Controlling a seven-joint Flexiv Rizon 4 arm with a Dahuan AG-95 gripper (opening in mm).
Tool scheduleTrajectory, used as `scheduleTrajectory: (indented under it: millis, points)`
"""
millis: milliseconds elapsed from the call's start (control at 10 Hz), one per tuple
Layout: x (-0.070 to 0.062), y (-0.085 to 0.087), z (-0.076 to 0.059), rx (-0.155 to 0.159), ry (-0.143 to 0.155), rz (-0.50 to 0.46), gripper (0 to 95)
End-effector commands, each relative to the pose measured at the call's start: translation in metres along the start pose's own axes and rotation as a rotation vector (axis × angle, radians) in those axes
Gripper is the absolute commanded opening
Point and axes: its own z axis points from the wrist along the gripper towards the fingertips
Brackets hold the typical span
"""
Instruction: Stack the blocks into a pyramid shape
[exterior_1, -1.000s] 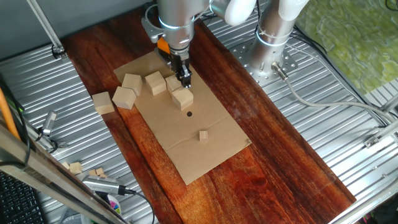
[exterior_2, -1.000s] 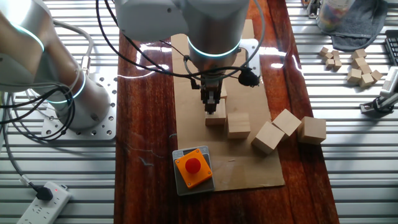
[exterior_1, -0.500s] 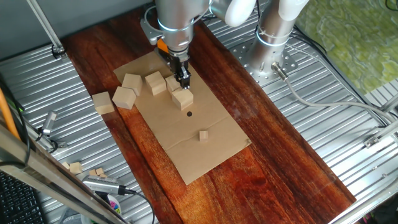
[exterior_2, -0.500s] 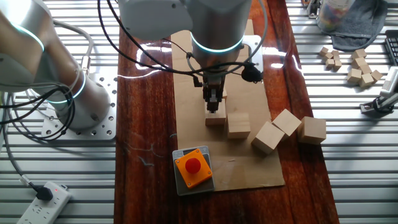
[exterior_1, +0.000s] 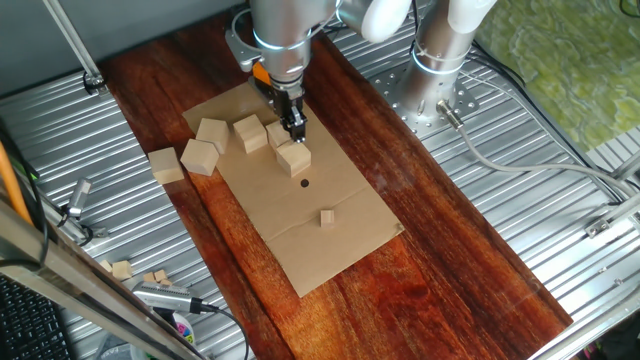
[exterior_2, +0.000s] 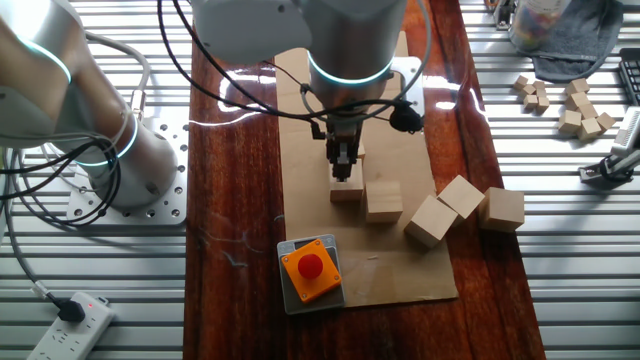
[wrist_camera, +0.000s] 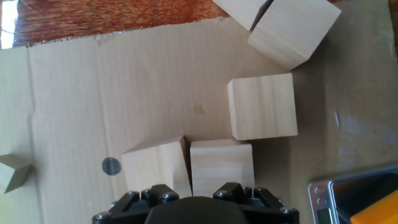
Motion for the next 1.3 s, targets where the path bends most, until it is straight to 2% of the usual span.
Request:
scheduleTrajectory:
  millis: [100, 400, 800, 1100, 1300]
  points:
    - [-0.0002, -0.0004, 0.0002, 0.002, 0.001, -0.017, 57.0]
    - [-0.0002, -0.0004, 0.0002, 0.001, 0.019, -0.041, 57.0]
    - [-0.0002, -0.0004, 0.0002, 0.004, 0.024, -0.061, 57.0]
    - [-0.0002, -0.0004, 0.0002, 0.006, 0.027, -0.059, 57.0]
    - [-0.0002, -0.0004, 0.0002, 0.006, 0.039, -0.046, 57.0]
